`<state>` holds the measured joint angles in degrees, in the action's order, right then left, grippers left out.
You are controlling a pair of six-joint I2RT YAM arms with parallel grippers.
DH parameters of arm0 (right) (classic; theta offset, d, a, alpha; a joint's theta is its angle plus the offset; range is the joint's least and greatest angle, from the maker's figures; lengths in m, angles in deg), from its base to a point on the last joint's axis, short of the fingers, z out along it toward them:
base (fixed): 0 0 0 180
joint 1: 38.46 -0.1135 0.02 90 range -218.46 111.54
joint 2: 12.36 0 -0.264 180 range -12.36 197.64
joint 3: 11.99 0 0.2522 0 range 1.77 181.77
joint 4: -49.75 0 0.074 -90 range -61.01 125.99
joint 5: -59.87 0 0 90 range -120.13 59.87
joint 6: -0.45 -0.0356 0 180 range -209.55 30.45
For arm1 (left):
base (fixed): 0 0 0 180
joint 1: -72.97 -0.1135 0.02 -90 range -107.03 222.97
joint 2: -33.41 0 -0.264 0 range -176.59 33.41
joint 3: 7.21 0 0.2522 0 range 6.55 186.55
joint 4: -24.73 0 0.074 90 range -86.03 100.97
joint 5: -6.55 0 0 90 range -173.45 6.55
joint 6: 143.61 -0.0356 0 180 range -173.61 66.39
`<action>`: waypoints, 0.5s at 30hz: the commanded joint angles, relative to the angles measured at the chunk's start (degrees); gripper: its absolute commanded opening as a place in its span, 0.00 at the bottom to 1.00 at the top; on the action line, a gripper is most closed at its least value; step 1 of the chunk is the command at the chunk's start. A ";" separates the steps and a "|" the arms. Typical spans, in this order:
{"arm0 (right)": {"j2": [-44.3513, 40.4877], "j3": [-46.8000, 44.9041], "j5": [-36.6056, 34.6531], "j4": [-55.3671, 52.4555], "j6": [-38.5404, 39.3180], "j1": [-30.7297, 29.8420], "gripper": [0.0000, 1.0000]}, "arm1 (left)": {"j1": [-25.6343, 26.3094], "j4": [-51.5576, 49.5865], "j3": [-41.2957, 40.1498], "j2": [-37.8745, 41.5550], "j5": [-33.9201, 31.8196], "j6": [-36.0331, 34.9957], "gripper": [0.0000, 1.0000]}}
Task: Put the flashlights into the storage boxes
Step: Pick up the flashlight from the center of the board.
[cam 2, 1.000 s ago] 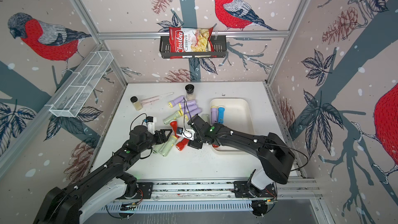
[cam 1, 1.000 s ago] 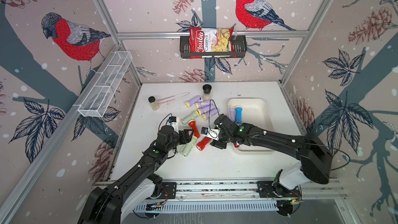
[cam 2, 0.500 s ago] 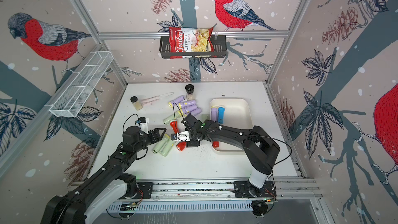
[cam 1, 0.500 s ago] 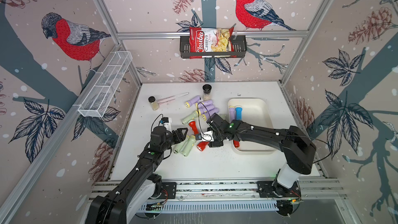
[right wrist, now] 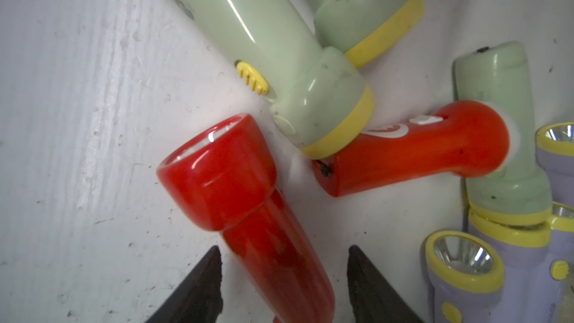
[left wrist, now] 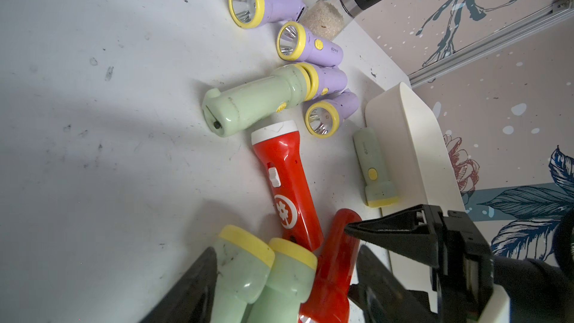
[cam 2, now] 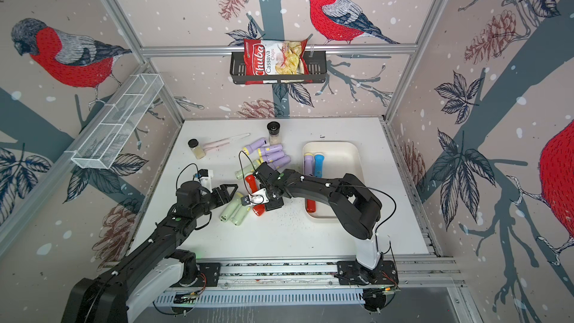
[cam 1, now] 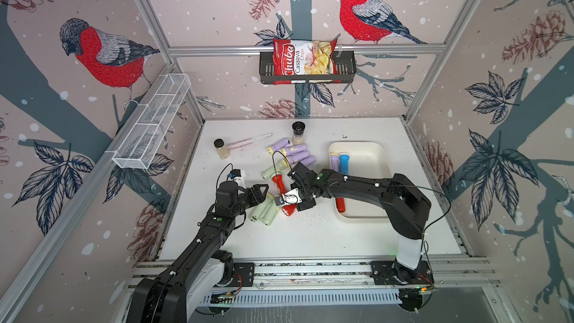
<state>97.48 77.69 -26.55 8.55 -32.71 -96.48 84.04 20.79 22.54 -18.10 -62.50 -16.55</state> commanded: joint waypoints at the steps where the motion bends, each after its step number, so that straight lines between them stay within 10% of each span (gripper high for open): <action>1: 1.79 1.85 1.34 -3.88 0.30 0.23 0.65 | -0.10 0.55 0.36 -0.48 0.13 -0.93 0.70; 15: 4.58 5.32 -3.18 -12.63 -2.70 0.32 0.64 | -0.09 0.66 0.30 -0.44 0.58 -0.93 0.70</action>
<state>101.63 82.52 -28.56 -1.37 -34.28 -96.13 84.04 20.79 22.56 -18.69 -62.46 -16.59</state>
